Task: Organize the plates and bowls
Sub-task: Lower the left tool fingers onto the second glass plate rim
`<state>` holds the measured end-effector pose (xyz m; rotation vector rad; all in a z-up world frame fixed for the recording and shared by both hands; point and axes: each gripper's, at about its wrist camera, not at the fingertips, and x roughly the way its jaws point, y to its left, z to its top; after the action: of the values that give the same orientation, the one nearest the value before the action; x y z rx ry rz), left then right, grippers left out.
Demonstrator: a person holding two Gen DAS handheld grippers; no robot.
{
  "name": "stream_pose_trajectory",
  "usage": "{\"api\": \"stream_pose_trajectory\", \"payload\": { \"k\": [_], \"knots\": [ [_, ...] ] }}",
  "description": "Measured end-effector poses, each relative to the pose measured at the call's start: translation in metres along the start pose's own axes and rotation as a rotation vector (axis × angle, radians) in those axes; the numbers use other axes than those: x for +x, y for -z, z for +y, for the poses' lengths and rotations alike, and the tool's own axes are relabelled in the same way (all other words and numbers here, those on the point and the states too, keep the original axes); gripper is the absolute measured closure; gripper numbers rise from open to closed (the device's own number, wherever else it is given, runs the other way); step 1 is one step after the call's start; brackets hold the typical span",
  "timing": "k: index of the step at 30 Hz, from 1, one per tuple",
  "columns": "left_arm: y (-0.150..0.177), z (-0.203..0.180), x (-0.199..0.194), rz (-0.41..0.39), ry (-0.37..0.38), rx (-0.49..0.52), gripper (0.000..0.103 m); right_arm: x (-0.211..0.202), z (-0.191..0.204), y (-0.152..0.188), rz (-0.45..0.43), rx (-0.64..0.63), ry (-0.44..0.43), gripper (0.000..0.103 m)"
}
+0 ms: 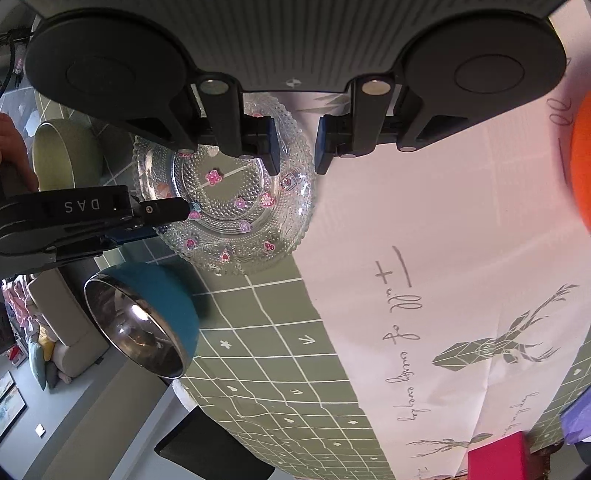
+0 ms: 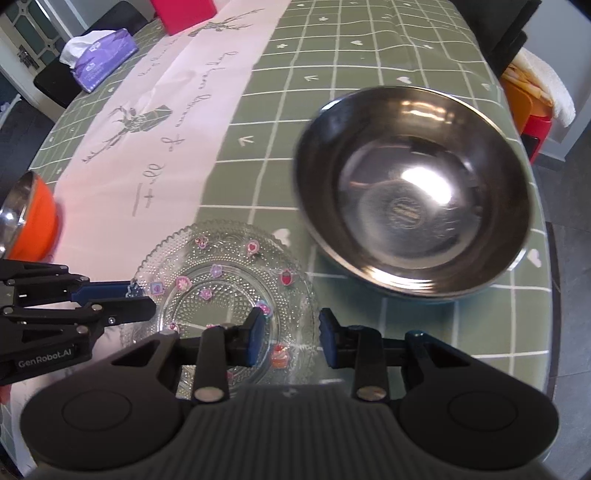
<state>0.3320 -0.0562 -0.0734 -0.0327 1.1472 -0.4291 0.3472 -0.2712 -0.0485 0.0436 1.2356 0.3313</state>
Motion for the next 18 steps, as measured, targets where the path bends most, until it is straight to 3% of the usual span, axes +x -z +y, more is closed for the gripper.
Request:
{"api": "stream_pose_trajectory", "payload": {
  "k": [4, 10, 18],
  "knots": [
    [0.008, 0.019, -0.010, 0.004, -0.020, -0.030, 0.077, 0.004, 0.021, 0.004, 0.006, -0.030, -0.047, 0.070],
    [0.023, 0.039, -0.021, -0.008, 0.026, -0.087, 0.072, 0.002, 0.026, 0.012, 0.020, -0.012, -0.040, 0.064],
    [0.029, 0.036, -0.020, -0.050, 0.069, -0.088, 0.072, -0.003, 0.024, 0.021, 0.014, 0.022, -0.031, 0.065]
  ]
}}
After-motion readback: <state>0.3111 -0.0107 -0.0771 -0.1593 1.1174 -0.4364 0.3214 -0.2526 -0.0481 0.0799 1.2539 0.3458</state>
